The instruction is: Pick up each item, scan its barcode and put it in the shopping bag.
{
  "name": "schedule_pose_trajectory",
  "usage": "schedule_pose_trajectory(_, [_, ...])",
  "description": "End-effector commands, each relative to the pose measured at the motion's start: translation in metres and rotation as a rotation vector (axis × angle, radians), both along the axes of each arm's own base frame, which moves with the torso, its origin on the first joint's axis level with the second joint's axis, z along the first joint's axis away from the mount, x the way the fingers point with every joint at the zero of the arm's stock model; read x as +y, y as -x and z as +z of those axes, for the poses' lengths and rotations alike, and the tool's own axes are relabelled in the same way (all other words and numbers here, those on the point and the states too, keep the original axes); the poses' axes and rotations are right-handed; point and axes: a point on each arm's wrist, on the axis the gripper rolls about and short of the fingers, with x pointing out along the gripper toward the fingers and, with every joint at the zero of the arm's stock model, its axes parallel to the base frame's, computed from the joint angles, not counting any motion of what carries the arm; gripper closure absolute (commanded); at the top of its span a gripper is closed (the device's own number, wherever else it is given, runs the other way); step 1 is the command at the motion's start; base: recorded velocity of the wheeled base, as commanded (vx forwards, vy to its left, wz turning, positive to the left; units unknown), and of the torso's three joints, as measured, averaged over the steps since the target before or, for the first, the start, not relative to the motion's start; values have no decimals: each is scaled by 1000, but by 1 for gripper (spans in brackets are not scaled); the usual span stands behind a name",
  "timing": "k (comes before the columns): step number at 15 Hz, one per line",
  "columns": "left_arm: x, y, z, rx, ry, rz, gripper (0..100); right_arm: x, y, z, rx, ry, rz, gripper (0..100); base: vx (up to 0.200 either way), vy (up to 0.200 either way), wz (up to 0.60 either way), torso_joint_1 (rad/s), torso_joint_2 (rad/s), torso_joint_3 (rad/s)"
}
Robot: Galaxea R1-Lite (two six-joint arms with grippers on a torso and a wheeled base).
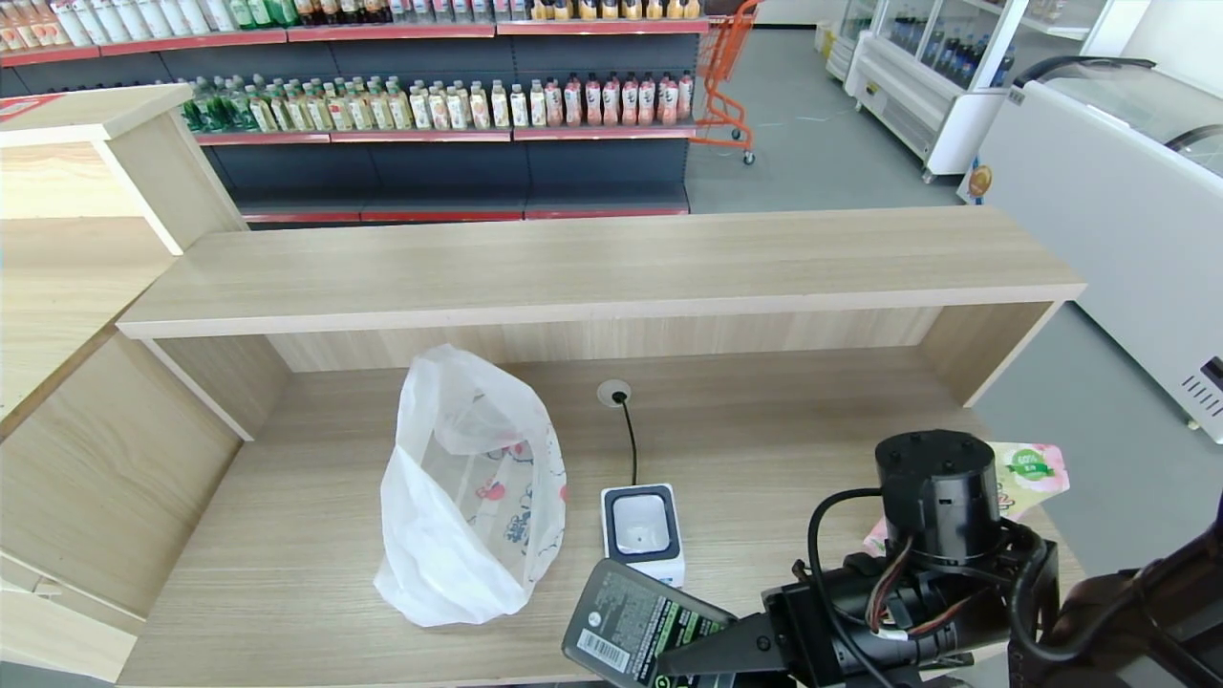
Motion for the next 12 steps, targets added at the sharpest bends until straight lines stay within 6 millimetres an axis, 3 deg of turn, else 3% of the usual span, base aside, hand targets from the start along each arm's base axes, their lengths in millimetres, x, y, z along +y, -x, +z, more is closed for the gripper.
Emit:
schedule_pose_trajectory(1, [0, 0, 0, 0, 0, 0, 0, 0, 0, 0, 1, 0, 0, 100, 0, 0, 0, 0, 0, 0])
schedule_pose_trajectory(6, [0, 0, 0, 0, 0, 0, 0, -3, 4, -2, 12, 10, 0, 100, 0, 0, 0, 0, 0, 0])
schedule_pose_trajectory(7, [0, 0, 0, 0, 0, 1, 0, -7, 4, 5, 9, -5, -19, 100, 0, 0, 0, 0, 0, 0])
schedule_pose_trajectory(9, [0, 0, 0, 0, 1, 0, 0, -15, 7, 40, 58, -76, -90, 100, 0, 0, 0, 0, 0, 0])
schedule_pose_trajectory(10, [0, 0, 0, 0, 1, 1, 0, -36, 12, 75, 139, -158, -307, 100, 0, 0, 0, 0, 0, 0])
schedule_pose_trajectory(11, [0, 0, 0, 0, 0, 0, 0, -62, 19, 88, 275, -237, -548, 100, 0, 0, 0, 0, 0, 0])
schedule_pose_trajectory(12, [0, 0, 0, 0, 0, 0, 0, -72, 21, 84, 366, -261, -658, 100, 0, 0, 0, 0, 0, 0])
